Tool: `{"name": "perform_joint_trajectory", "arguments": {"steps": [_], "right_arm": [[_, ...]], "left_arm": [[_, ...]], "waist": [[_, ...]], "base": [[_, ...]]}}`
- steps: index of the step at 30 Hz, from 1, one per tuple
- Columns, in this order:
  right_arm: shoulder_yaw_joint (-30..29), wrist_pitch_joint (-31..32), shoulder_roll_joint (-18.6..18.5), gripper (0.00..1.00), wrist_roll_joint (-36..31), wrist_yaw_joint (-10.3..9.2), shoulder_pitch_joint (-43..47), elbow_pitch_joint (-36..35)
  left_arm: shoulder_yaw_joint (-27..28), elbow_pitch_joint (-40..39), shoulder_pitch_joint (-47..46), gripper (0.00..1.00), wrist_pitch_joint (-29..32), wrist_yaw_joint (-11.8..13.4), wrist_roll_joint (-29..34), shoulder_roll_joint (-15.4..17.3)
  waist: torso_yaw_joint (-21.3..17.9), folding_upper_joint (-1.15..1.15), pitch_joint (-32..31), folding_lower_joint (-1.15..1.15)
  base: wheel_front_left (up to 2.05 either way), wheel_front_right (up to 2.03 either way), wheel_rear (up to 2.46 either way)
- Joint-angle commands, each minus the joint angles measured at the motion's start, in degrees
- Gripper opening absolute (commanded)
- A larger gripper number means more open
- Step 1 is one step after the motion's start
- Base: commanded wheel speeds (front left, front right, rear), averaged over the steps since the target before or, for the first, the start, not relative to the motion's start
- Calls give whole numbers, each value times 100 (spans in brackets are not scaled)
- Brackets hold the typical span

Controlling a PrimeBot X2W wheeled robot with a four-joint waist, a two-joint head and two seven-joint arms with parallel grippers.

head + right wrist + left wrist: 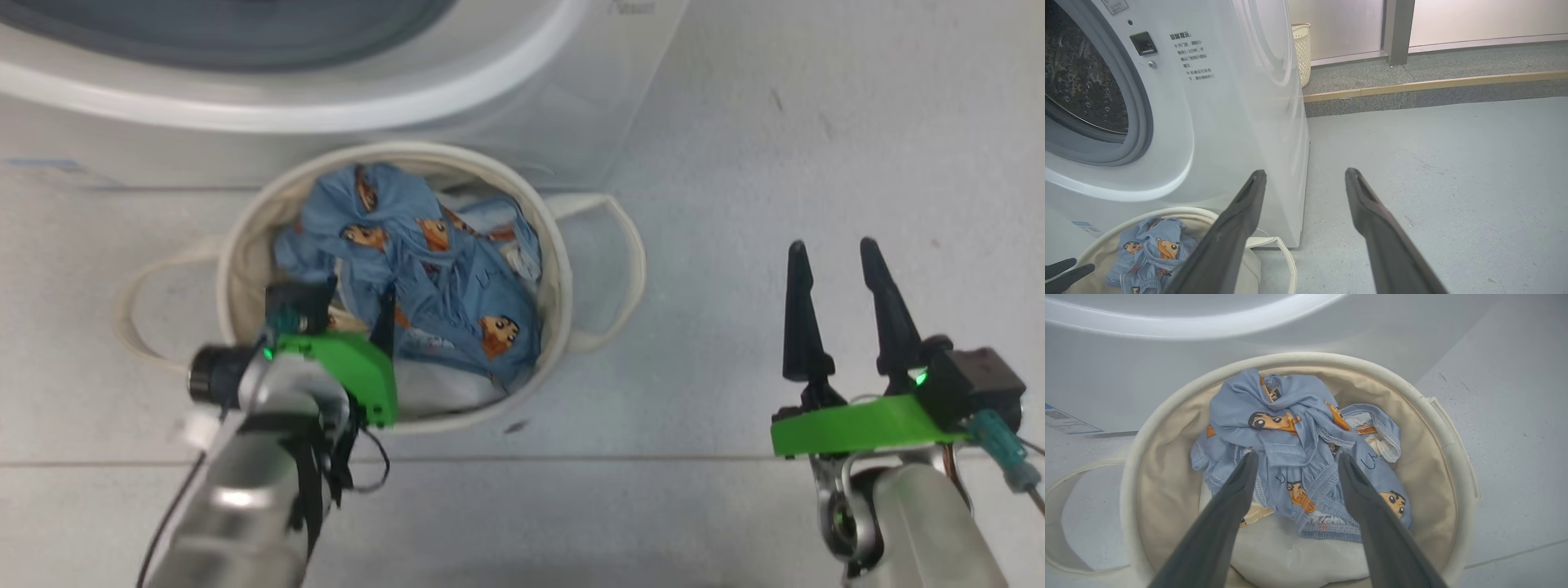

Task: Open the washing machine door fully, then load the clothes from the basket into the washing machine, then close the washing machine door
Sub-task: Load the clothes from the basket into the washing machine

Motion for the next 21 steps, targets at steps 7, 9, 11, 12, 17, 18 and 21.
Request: {"name": "perform_joint_trajectory", "arguments": {"steps": [7,9,11,12,17,18,21], "right_arm": [[174,-70,-26,100,44,5,-317,-252],[207,-70,-26,100,53,5,-358,-257],[255,-70,-26,100,35,5,-393,-260],[288,-70,-26,100,25,5,-413,-267],[396,-70,-26,100,3,5,-455,-281],[420,-70,-26,100,-9,5,-459,-280],[458,-70,-26,100,-42,5,-466,-292]], "left_arm": [[-204,605,-1045,100,293,133,-335,113],[-340,744,-1231,100,443,222,-368,113],[-411,834,-1394,100,578,341,-450,113],[-417,862,-1461,100,619,392,-520,113],[-570,1017,-1657,100,1063,581,-757,113],[-577,1043,-1677,100,1170,626,-819,113],[-636,1094,-1747,100,1347,766,-925,113]], "waist": [[-389,0,810,-1],[-433,0,890,-1],[-480,0,962,-1],[-509,0,997,-1],[-615,0,1124,-1],[-637,0,1149,-1],[-675,0,1228,-1]], "base": [[0,0,0],[0,0,0],[0,0,0],[0,0,0],[0,0,0],[0,0,0],[0,0,0]]}}
